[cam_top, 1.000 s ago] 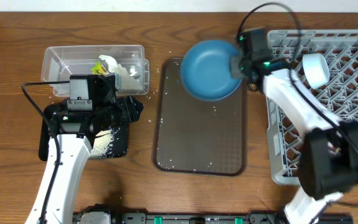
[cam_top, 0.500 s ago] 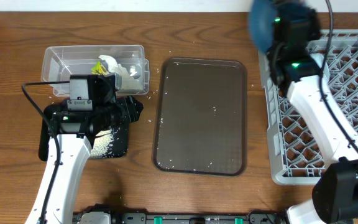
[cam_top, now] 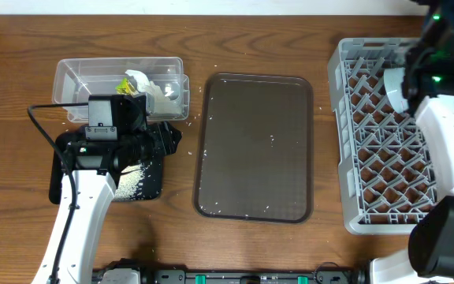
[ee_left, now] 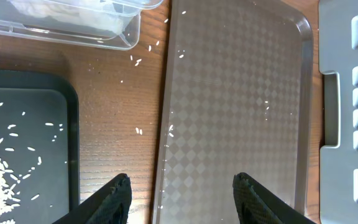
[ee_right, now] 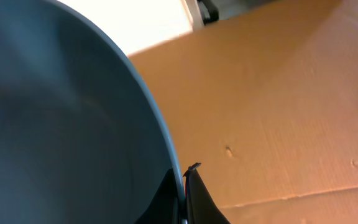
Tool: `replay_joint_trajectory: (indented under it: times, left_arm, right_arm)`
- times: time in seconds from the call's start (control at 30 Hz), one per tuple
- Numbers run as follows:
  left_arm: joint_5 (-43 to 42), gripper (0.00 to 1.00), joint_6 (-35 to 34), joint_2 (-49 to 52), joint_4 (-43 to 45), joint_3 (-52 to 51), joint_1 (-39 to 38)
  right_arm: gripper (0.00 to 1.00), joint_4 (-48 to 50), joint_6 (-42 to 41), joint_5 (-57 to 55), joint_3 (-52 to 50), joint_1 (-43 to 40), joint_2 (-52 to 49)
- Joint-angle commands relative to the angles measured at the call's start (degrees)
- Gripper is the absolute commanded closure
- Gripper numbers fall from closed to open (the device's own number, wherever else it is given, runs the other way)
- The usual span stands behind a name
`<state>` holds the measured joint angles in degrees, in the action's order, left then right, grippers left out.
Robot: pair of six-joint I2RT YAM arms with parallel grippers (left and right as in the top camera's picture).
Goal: Sort waste into correct bins and load items into the dishwasher rack
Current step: 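Lift the teal plate and carry it over the dish rack, then lower the teal plate into the rack and open the right gripper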
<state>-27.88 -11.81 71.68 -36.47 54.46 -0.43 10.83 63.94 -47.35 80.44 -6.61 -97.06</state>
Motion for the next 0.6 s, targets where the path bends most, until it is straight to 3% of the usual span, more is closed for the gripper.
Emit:
replay_joint_trajectory:
  times: [0.0,0.57]
  left_arm:
    - [0.52,0.45,0.33,-0.2,-0.2,0.42,0.31]
    - [0.55,0.45,0.33,-0.2,-0.76,0.42,0.31]
  right_arm:
    - [0.99,-0.09,2.54,1.11,0.22,-2.86,0.35]
    - [0.99,-5.92,-0.44,1.7,0.2,-7.13,-5.05]
